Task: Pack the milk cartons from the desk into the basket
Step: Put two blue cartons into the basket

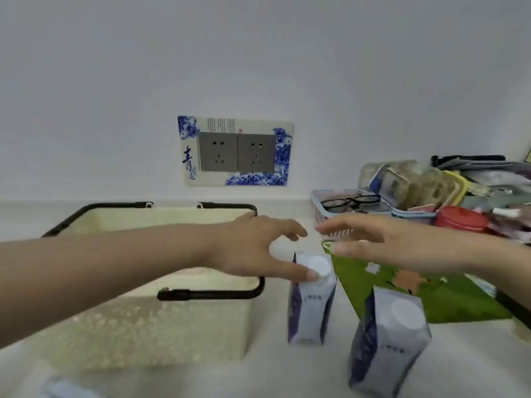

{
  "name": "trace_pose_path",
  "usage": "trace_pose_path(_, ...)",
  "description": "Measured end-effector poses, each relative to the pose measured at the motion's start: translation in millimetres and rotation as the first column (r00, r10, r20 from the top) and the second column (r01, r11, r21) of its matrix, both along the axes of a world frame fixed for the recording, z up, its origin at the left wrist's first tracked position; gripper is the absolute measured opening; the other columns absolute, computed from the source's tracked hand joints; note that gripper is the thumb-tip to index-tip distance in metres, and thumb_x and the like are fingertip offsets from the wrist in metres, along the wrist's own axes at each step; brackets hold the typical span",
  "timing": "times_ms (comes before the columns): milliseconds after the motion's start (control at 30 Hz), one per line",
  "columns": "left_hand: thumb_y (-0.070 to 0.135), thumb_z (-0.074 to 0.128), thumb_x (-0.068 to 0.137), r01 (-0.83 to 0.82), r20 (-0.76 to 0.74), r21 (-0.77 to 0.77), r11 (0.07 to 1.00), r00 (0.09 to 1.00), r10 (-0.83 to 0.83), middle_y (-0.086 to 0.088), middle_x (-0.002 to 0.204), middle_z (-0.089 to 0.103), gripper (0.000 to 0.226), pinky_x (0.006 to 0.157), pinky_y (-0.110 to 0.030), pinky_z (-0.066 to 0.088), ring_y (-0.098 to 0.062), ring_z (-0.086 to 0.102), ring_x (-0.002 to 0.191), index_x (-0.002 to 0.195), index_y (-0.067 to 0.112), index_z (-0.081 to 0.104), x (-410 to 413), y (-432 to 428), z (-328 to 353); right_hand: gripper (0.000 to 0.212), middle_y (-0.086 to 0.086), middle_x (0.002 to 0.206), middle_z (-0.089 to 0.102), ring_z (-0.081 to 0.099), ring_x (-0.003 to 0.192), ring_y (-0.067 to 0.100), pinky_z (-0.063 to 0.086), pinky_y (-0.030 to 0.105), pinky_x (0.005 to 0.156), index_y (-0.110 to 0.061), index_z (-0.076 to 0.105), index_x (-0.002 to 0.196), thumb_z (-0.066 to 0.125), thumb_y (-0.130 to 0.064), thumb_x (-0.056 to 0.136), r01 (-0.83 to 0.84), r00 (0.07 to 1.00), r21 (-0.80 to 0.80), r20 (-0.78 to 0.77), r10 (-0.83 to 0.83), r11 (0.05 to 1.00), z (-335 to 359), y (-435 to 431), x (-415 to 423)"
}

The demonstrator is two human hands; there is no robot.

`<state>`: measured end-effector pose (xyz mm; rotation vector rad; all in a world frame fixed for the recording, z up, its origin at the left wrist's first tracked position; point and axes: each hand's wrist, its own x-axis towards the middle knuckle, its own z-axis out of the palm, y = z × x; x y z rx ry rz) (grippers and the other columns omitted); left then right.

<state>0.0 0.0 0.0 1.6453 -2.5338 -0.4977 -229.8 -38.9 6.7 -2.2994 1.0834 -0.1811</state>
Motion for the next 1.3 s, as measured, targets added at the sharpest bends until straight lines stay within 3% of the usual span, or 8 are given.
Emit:
trace_pose_path(133,0.064,0.058,0.076,-0.050,-0.067,-0.005,0.999,0.997,0.050,0.015,0.128,0.056,0.059,0.106,-0.031,0.033,-0.009,0.049,0.121,0.127,0.035,0.051,-16,16,5,0.070,-0.029,0.129,0.052,0.051,0.116,-0.008,0.045,0.025,0.099,-0.045,0.051,0.126,0.054,-0.074,0.063,0.065,0.995,0.027,0.069,-0.067,0.998,6,23,-15)
trace_pose_path(300,0.051,0.068,0.077,-0.072,-0.013,-0.006,0.997,0.997,0.071,0.005,0.117,0.064,0.052,0.097,-0.032,0.044,-0.015,0.058,0.109,0.120,0.022,0.059,-36,16,6,0.066,-0.016,0.128,0.053,0.052,0.113,0.000,0.048,0.020,0.085,-0.035,0.050,0.129,0.056,-0.067,0.072,0.054,0.994,0.098,-0.100,-0.044,0.994,10,45,-24)
trace_pose_path(367,0.048,0.072,0.075,-0.077,0.024,-0.023,0.997,0.997,0.077,0.003,0.111,0.065,0.051,0.085,-0.027,0.046,-0.017,0.060,0.101,0.115,0.018,0.062,-40,13,4,0.062,-0.017,0.125,0.051,0.051,0.116,0.004,0.047,0.018,0.081,-0.036,0.050,0.128,0.060,-0.065,0.074,0.076,0.987,0.131,-0.147,-0.057,0.988,6,50,-28)
trace_pose_path(533,0.053,0.075,0.069,-0.056,0.098,-0.024,0.998,0.994,0.058,-0.001,0.102,0.070,0.044,0.070,-0.027,0.046,-0.012,0.067,0.076,0.095,0.021,0.060,-42,4,-1,0.015,-0.027,0.095,0.062,0.060,0.095,-0.001,0.052,0.016,0.063,-0.049,0.062,0.085,0.071,-0.055,0.074,0.058,0.997,0.179,-0.067,-0.047,0.982,-13,61,-35)
trace_pose_path(733,0.052,0.073,0.070,-0.005,0.020,-0.035,0.999,1.000,0.005,0.001,0.105,0.070,0.039,0.073,-0.028,0.047,-0.009,0.071,0.066,0.091,0.022,0.058,-40,-1,-8,0.019,-0.016,0.077,0.069,0.067,0.069,0.001,0.050,0.015,0.052,-0.028,0.067,0.074,0.080,-0.042,0.070,0.142,0.973,0.045,0.178,-0.148,0.989,-35,65,-35)
trace_pose_path(867,0.044,0.075,0.073,-0.006,-0.174,-0.103,0.995,0.985,-0.012,-0.005,0.096,0.072,0.043,0.080,-0.040,0.056,-0.014,0.072,0.069,0.096,0.011,0.061,-32,1,2,0.025,-0.003,0.074,0.074,0.064,0.056,-0.002,0.045,0.013,0.046,-0.018,0.066,0.077,0.078,-0.040,0.073,0.212,0.952,-0.014,0.227,-0.204,0.977,-24,66,-40)
trace_pose_path(1100,0.061,0.067,0.064,-0.060,-0.430,-0.197,0.979,0.902,-0.032,-0.004,0.086,0.073,0.050,0.057,-0.020,0.055,-0.011,0.069,0.065,0.090,0.019,0.065,22,18,83,0.059,-0.008,0.078,0.077,0.073,0.071,0.009,0.056,0.025,0.065,-0.022,0.071,0.089,0.069,-0.070,0.054,0.280,0.897,-0.222,0.406,-0.173,0.934,68,55,-22)
trace_pose_path(1300,0.067,0.057,0.066,-0.136,-0.364,-0.211,0.968,0.930,0.051,0.004,0.086,0.075,0.050,0.055,-0.018,0.054,-0.011,0.069,0.067,0.090,0.023,0.065,97,38,117,0.061,-0.008,0.077,0.077,0.071,0.069,0.005,0.051,0.013,0.052,-0.013,0.071,0.094,0.068,-0.064,0.062,0.156,0.884,-0.311,0.468,0.008,0.937,108,37,55)
